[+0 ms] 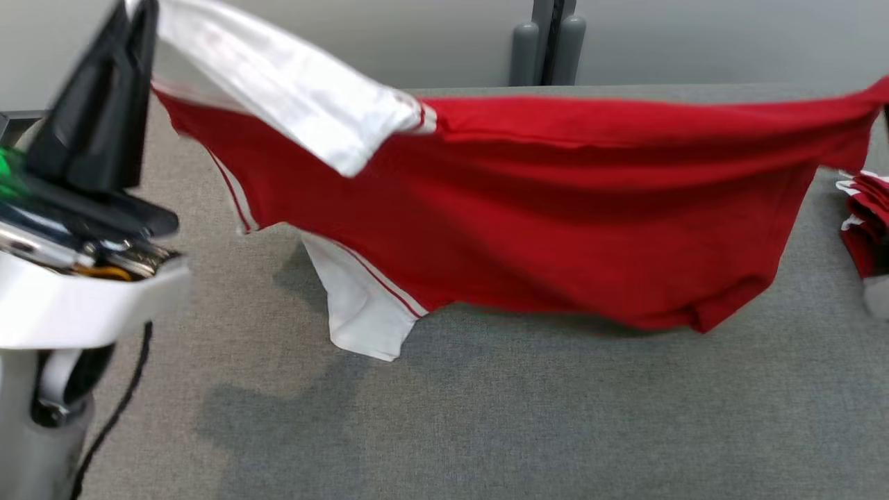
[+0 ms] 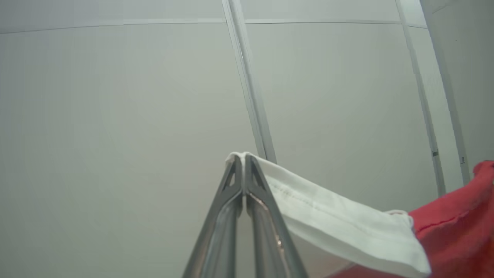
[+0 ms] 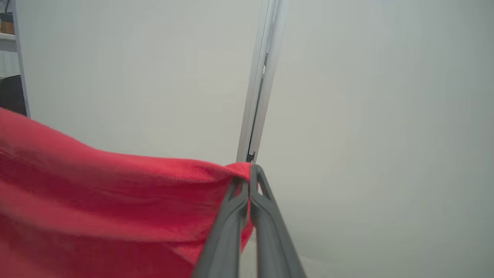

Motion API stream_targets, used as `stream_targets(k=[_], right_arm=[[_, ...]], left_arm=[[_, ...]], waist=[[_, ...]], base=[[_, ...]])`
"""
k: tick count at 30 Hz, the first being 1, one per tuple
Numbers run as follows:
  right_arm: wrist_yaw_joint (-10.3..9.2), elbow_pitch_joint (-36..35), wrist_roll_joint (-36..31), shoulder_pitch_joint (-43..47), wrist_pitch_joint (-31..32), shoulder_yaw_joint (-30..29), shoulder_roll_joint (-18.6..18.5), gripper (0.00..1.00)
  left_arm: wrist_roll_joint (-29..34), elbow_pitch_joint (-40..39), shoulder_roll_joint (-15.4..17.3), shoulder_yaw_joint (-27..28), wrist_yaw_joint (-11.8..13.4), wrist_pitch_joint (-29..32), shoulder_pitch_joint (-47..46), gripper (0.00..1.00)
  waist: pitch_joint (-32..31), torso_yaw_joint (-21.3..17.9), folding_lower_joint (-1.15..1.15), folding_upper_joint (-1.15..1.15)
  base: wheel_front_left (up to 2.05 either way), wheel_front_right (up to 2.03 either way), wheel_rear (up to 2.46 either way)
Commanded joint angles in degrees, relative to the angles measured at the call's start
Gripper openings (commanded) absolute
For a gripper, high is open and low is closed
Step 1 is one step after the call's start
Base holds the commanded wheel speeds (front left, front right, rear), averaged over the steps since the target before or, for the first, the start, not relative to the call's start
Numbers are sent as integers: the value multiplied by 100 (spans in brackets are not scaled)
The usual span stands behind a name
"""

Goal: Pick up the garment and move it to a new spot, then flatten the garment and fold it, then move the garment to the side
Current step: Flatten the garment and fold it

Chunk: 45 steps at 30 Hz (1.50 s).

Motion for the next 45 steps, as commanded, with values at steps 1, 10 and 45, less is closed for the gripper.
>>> stream_targets(k=[1,10,45], right_arm=[[-1,-103,29,-129,61,-45,-69,0],[-1,-720,200,-990,453,-392,-289,0],[0,4332,566,-6244,-892,506,1213,0]], left_arm=[[46,-57,38,45,8,11,-195,0],[129,-414,153,141,12,265,-1420,0],[-554,5490,-643,-621,-548,-885,-5686,0]], waist=[[-45,-22,0,0],[-151,-142,0,0],[1643,-110,0,0]], base=[[0,0,0],[0,0,0],[0,0,0]])
